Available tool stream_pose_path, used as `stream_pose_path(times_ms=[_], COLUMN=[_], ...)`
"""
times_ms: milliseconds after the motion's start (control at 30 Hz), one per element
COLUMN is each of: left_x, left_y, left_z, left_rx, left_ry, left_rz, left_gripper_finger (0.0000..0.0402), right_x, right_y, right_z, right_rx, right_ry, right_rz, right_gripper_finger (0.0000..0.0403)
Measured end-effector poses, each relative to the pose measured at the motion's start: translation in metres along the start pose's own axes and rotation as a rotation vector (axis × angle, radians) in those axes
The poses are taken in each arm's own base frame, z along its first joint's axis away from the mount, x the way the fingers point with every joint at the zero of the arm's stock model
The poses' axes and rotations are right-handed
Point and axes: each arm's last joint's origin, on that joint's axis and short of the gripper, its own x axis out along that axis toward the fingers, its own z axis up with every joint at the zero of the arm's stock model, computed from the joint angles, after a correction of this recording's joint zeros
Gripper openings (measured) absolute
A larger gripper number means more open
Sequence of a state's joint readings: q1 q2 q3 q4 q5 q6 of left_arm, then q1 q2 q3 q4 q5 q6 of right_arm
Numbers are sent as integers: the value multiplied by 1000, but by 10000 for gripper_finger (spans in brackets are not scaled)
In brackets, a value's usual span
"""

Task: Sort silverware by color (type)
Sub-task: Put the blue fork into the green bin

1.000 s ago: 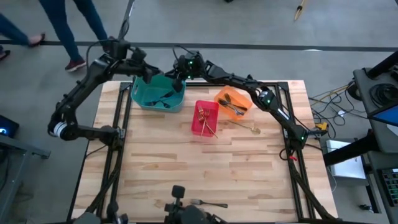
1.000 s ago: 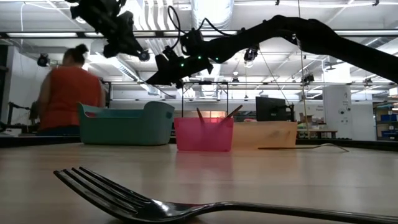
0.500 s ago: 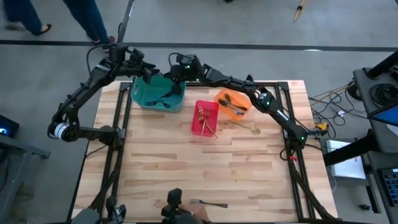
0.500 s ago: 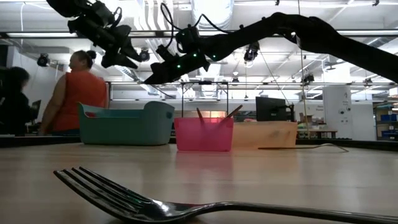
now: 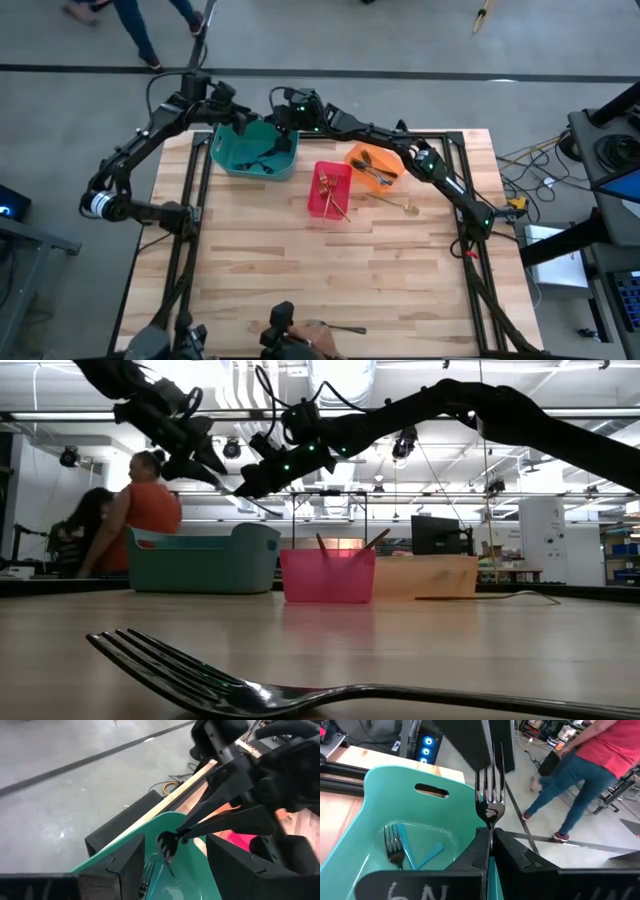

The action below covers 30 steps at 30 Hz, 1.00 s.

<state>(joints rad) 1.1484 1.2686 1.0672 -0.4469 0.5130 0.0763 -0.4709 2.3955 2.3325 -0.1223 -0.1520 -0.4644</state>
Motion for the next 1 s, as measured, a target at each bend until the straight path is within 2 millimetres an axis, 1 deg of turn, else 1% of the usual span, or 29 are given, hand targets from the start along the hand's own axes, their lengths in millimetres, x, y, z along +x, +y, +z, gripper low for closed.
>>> stream_pose_path(times_ms=[133,267,400,533,600,800,1000], left_x=[9,12,12,10,8,5,4], left_y=[4,6,6,6,5,3,3], left_z=[-3,-4,-4,-4,-3,-3,-4], left_rx=[-26,-33,-38,-55,-65,-127,-180], left_ry=[29,37,39,36,31,33,36], left_rz=[-28,-30,-23,8,21,50,62], left_gripper_finger=[187,161,110,34,10,2,0], right_x=[0,0,0,0,0,-1,-1], right_y=[0,0,0,0,0,-1,0], right_z=[0,0,1,1,1,1,0], right_rx=[0,0,-3,-8,-8,0,53], right_ry=[0,-1,-1,-2,-6,-7,3], right_rz=[0,-1,0,1,-2,0,6], right_gripper_finger=[8,8,8,8,9,14,44])
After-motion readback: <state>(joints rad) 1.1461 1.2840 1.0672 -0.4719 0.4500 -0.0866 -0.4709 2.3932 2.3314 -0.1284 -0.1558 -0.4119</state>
